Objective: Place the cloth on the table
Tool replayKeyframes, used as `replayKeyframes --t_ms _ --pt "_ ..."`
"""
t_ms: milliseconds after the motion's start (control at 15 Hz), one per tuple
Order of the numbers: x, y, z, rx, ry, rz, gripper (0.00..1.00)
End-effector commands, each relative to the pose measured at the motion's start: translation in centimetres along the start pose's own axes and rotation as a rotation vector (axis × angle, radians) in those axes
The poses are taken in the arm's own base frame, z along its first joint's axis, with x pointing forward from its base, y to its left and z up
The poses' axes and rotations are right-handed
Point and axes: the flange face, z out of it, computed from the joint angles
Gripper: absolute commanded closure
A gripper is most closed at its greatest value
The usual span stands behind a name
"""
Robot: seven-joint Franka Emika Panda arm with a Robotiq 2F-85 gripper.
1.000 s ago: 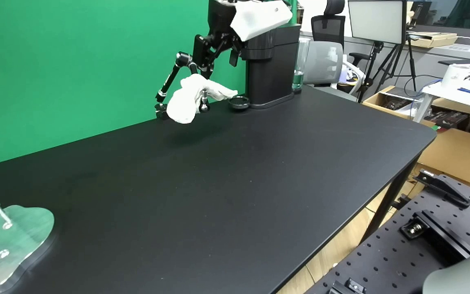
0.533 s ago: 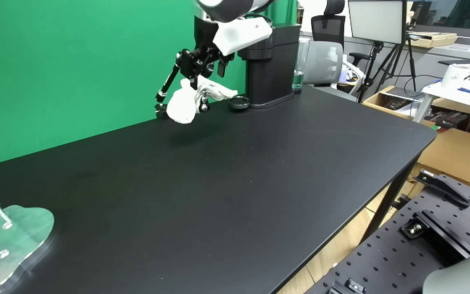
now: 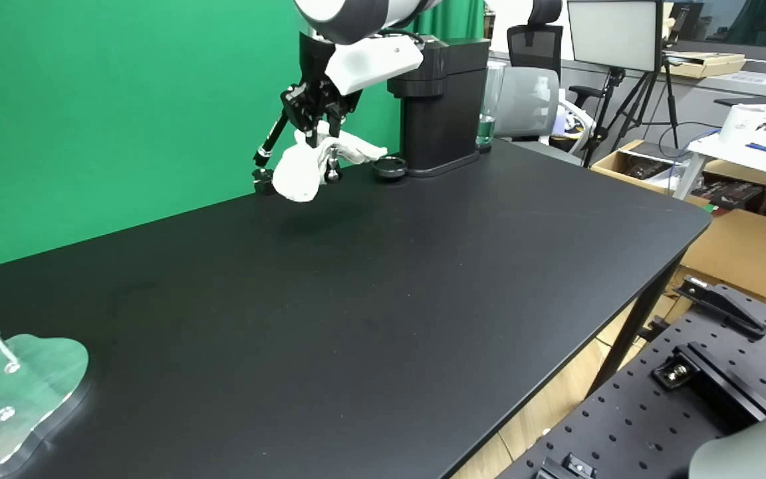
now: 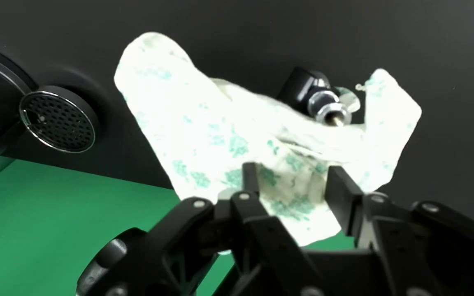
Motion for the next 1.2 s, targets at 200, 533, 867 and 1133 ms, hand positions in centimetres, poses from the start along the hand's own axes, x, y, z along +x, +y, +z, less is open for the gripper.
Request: replayKeyframes --t_ms 200,533,867,1133 --pt "1.0 0.6 -0.1 -0.021 0.025 0.047 0.99" --pt "0.0 2.7 -2.1 -0.053 0.026 0.109 1.0" --pt "-2.5 6.8 -4.8 -0.153 -0.03 0.188 1.0" --pt "-5.7 9.6 -5.6 -0.227 -0.125 0.258 1.0"
